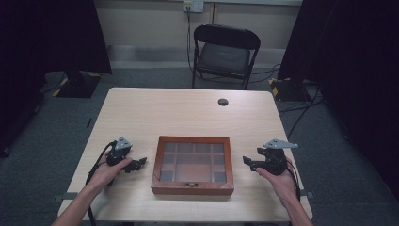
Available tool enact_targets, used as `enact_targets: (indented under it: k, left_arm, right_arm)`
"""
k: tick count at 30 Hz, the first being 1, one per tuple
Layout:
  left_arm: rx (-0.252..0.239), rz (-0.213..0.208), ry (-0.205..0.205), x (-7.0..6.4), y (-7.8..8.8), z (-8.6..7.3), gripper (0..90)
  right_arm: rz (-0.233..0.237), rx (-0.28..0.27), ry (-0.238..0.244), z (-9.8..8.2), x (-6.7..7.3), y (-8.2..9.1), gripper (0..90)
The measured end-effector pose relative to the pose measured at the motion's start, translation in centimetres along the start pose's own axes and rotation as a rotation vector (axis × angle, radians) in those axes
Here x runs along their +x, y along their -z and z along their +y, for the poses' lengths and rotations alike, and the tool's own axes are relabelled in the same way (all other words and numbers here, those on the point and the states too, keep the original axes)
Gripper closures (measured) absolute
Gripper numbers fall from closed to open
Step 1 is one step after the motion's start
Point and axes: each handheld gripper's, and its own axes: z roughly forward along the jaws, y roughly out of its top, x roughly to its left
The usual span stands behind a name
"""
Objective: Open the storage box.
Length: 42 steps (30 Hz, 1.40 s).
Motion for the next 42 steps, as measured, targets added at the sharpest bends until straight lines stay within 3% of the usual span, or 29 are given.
enact_targets:
  k: [5, 7, 17, 22, 42]
  left_arm:
    - [0.0, 0.003, -0.001, 0.0, 0.0, 0.0, 12.7]
    - [0.001, 0.001, -0.001, 0.0, 0.0, 0.0, 12.7]
    - [0.001, 0.0, -0.001, 0.0, 0.0, 0.0, 12.7]
    - [0.0, -0.001, 0.0, 0.0, -0.1, 0.0, 11.5]
    - [0.005, -0.005, -0.006, 0.1, -0.1, 0.1, 10.9]
  right_arm:
    - [0.045, -0.028, -0.001, 0.7, 0.8, 0.8, 29.3]
    - [0.095, -0.022, 0.012, 1.2, 1.5, 1.0, 33.8]
    - [0.183, -0.014, 0.065, 2.6, 3.5, 1.9, 46.1]
    - [0.249, -0.008, 0.092, 3.5, 5.1, 2.2, 51.0]
    - [0.403, 0.006, 0.185, 6.2, 10.3, 0.5, 60.5]
